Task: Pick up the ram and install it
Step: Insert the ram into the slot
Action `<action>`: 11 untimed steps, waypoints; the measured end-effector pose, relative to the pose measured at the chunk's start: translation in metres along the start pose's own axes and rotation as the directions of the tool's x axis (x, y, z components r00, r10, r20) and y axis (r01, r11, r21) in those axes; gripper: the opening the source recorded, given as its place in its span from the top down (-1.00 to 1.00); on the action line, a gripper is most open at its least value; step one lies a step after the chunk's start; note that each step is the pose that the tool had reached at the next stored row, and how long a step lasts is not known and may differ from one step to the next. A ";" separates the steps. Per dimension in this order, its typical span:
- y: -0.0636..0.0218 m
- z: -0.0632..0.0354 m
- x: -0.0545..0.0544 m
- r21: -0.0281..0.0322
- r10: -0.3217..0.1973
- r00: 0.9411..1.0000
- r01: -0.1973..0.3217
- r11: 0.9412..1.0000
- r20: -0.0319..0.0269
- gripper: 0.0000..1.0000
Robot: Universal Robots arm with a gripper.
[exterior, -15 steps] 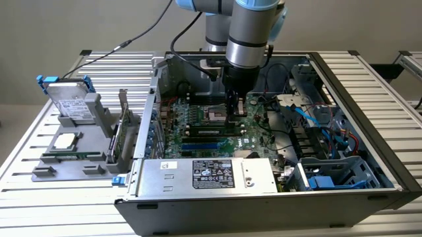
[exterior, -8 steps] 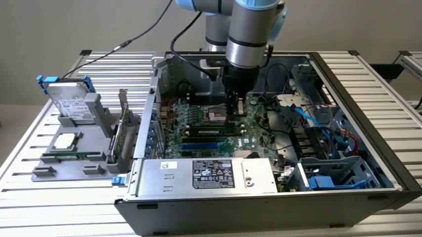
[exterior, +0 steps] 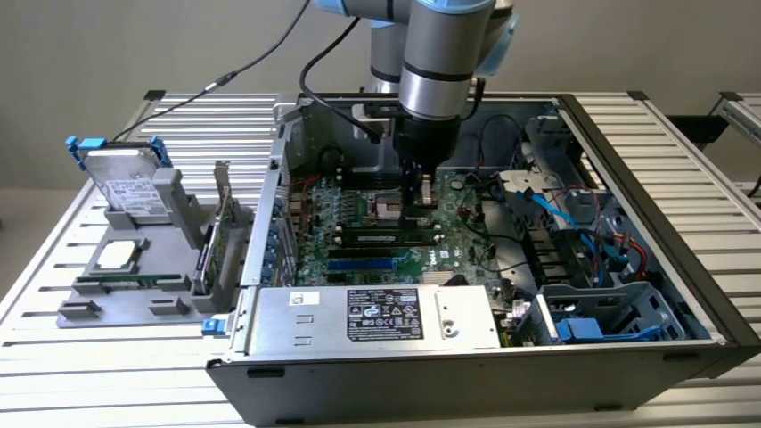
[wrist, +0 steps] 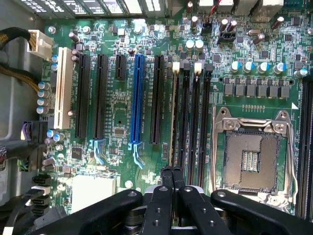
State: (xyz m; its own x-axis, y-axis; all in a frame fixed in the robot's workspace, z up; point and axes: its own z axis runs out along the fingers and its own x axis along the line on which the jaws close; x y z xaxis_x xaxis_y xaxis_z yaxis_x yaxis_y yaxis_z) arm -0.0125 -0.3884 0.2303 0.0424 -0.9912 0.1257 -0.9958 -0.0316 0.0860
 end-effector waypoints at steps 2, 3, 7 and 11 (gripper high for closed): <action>0.0055 0.0004 0.000 0.000 0.000 1.000 0.000 1.000 0.000 0.80; 0.0084 0.0006 0.000 0.000 0.000 1.000 0.000 1.000 0.000 0.80; 0.0221 0.0017 -0.001 0.000 0.000 1.000 0.000 1.000 0.000 0.80; 0.0329 0.0025 -0.002 0.000 0.000 1.000 0.000 1.000 0.000 0.80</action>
State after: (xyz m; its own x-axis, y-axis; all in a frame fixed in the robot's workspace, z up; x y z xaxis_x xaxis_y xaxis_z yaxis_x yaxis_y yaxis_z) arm -0.0455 -0.3875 0.2304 0.0424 -0.9912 0.1258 -0.9958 -0.0317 0.0861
